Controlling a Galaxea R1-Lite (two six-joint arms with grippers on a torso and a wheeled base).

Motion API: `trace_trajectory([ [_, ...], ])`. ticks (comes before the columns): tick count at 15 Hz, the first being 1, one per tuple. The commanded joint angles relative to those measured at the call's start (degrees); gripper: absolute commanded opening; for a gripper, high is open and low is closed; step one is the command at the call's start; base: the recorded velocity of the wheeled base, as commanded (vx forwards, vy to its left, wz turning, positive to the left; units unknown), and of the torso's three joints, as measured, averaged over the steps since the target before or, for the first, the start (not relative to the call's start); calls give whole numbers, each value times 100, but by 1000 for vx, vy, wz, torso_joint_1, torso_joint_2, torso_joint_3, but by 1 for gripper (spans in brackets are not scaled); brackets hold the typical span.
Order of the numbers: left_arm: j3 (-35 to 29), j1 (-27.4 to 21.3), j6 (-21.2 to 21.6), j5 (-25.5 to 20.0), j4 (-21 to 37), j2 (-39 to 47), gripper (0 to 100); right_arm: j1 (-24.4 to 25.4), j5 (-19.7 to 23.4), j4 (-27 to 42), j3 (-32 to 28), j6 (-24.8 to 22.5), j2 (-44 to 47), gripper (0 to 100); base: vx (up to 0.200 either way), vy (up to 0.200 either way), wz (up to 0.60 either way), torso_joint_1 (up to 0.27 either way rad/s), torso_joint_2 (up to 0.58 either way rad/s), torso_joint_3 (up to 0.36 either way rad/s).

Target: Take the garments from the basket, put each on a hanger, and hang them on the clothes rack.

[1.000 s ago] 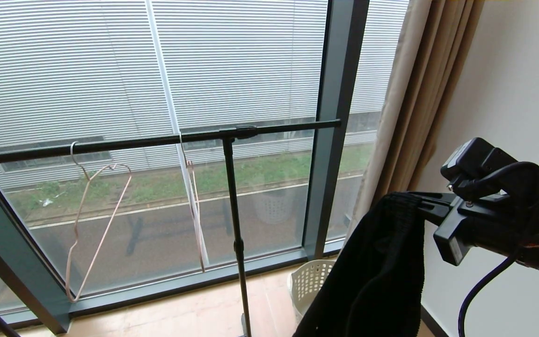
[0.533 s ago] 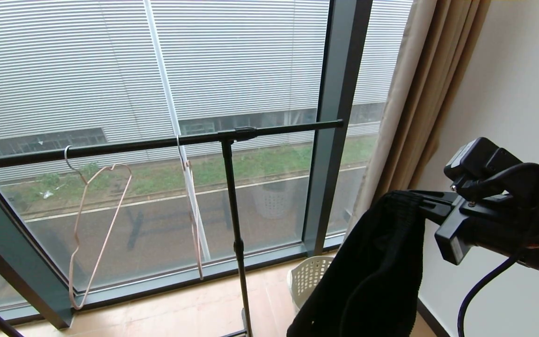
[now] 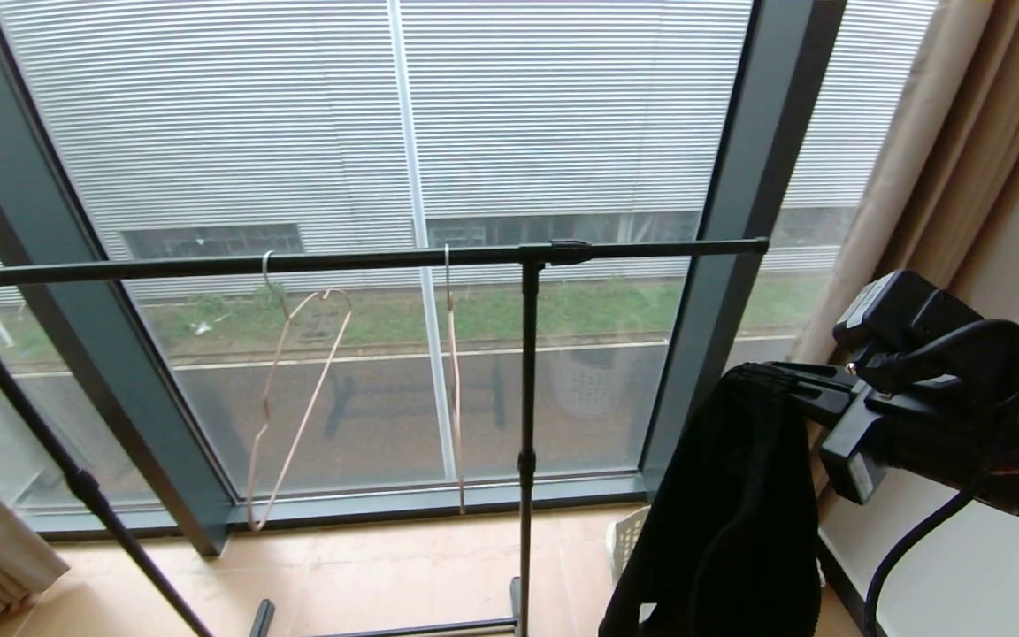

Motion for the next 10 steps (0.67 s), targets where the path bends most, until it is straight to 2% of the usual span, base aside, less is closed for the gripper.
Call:
trace_trajectory([
  [1, -10, 1, -5, -1, -1, 5, 100, 0, 3, -2, -7, 1, 14, 0, -200, 0, 0, 2, -2, -2],
  [5, -10, 1, -14, -1, 8, 5, 100, 0, 3, -2, 2, 1, 14, 0, -200, 0, 0, 7, 5, 0],
  [7, -10, 9, -14, -1, 8, 5, 100, 0, 3, -2, 2, 1, 14, 0, -200, 200, 0, -2, -2, -5],
  [10, -10, 1, -5, -1, 8, 5, 100, 0, 3, -2, 2, 1, 14, 0, 0, 200, 0, -4, -2, 2],
])
